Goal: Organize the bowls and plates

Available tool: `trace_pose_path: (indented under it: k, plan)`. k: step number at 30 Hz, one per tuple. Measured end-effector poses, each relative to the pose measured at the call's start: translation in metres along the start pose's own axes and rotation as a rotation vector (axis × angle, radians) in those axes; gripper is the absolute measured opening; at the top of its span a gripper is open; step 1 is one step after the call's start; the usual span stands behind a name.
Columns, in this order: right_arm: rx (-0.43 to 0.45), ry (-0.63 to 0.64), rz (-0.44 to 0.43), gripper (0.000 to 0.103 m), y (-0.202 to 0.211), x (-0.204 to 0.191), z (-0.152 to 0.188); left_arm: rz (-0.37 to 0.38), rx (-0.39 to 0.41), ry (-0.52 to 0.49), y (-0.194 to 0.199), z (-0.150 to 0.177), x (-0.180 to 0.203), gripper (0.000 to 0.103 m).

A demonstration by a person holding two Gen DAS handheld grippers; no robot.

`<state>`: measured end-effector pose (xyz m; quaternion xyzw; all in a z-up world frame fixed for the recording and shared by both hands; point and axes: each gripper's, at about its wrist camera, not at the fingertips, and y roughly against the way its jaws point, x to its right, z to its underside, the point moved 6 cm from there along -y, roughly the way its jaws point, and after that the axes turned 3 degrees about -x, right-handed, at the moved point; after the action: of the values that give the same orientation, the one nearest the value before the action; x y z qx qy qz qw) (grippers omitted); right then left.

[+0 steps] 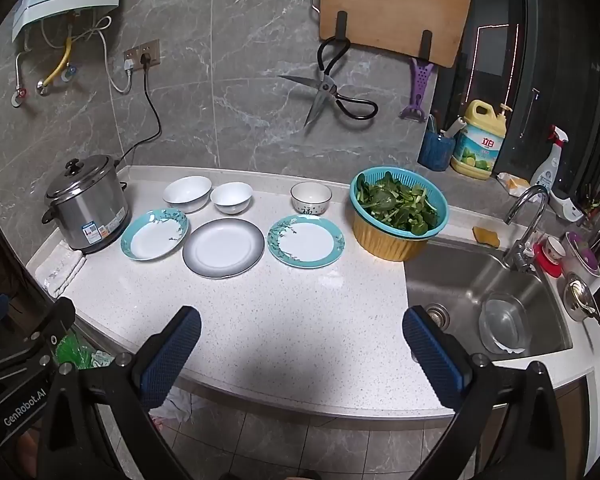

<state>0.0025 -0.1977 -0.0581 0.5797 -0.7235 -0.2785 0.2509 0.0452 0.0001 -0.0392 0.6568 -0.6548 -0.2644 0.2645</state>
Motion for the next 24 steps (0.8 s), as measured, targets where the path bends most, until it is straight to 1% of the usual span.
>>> trace_pose_path:
  k: [15, 18, 24]
  plan:
    - [-0.001, 0.001, 0.000, 0.103, -0.0015, 0.0003, -0.0002, 0.000, -0.006, 0.001, -0.0009, 0.0012, -0.0016, 0.103]
    - [-0.001, 0.000, -0.001, 0.103, -0.0017, -0.0001, -0.0001, 0.000, -0.007, 0.001, -0.0057, 0.0063, -0.0052, 0.103]
    - [-0.005, 0.000, 0.002, 0.103, -0.0022, -0.0009, 0.0009, 0.003, -0.009, 0.004, -0.0086, 0.0048, -0.0058, 0.103]
